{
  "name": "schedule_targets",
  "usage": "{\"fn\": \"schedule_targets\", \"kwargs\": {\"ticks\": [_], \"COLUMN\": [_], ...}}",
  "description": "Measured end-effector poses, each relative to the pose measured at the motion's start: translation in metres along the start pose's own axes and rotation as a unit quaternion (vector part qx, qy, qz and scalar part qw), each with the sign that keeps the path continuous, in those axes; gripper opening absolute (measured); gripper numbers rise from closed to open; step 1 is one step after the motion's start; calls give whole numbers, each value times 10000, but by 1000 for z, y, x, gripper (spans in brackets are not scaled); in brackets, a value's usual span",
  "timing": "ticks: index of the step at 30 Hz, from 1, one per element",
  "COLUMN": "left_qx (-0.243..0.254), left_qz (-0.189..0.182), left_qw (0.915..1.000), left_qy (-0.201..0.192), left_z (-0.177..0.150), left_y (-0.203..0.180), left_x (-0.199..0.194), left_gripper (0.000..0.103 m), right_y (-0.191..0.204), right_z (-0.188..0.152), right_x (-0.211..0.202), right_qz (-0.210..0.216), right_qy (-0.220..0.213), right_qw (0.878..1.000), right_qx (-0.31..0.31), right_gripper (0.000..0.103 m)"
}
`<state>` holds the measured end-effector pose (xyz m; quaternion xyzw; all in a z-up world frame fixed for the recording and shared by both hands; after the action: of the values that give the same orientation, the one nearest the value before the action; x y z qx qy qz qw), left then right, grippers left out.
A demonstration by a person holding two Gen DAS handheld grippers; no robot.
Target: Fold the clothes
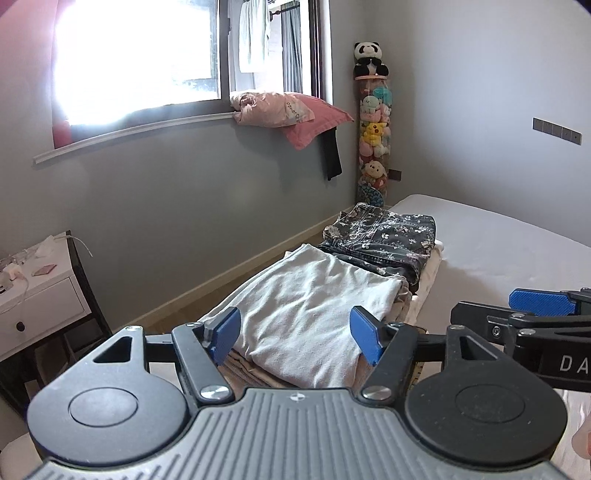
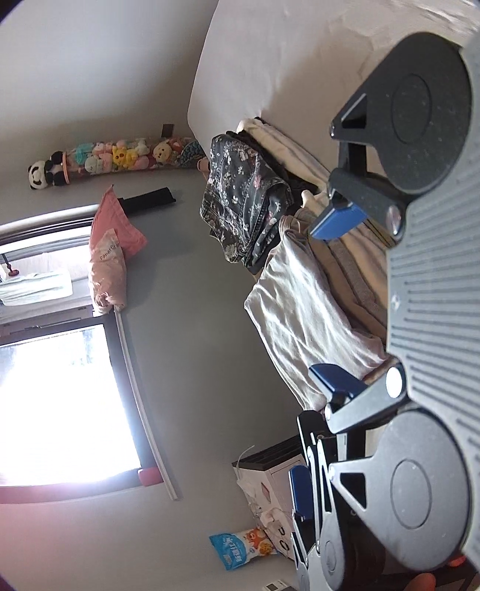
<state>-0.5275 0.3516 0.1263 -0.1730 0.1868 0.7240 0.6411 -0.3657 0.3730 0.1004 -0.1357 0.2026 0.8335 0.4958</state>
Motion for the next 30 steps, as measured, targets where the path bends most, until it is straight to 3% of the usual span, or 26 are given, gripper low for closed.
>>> {"fn": "schedule_targets", "kwargs": {"ticks": [7, 14, 30], "left_qx": [43, 4, 113], "left_qz": [-20, -11, -40], "left_qw": [10000, 9998, 9992], "left_qy": [34, 178, 394], "left_z": [-21, -41, -71], "left_y": [-2, 2, -1], "left_x": [-17, -26, -37], "left_gripper": [77, 77, 77], "right_y": [17, 25, 33], "right_z": [-23, -51, -79], "right_x": [-29, -38, -53], "right_qz": [-264, -636, -929], "right_qy": [-260, -253, -307], "right_qw": [9992, 9976, 9951], "right_qx": [116, 115, 153], "right_gripper": [81, 81, 82]}}
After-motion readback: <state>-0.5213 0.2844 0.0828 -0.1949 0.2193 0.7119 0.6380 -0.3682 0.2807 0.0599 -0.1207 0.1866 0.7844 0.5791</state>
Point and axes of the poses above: each gripper's, at about its wrist camera, not at the fingertips, and x roughly the way its jaws point, y to its left, z to its top, the point moved 3 cm from there along x, roughly the way its jaws point, and after that the axes turned 1 degree about z, right-handed, at the moved point
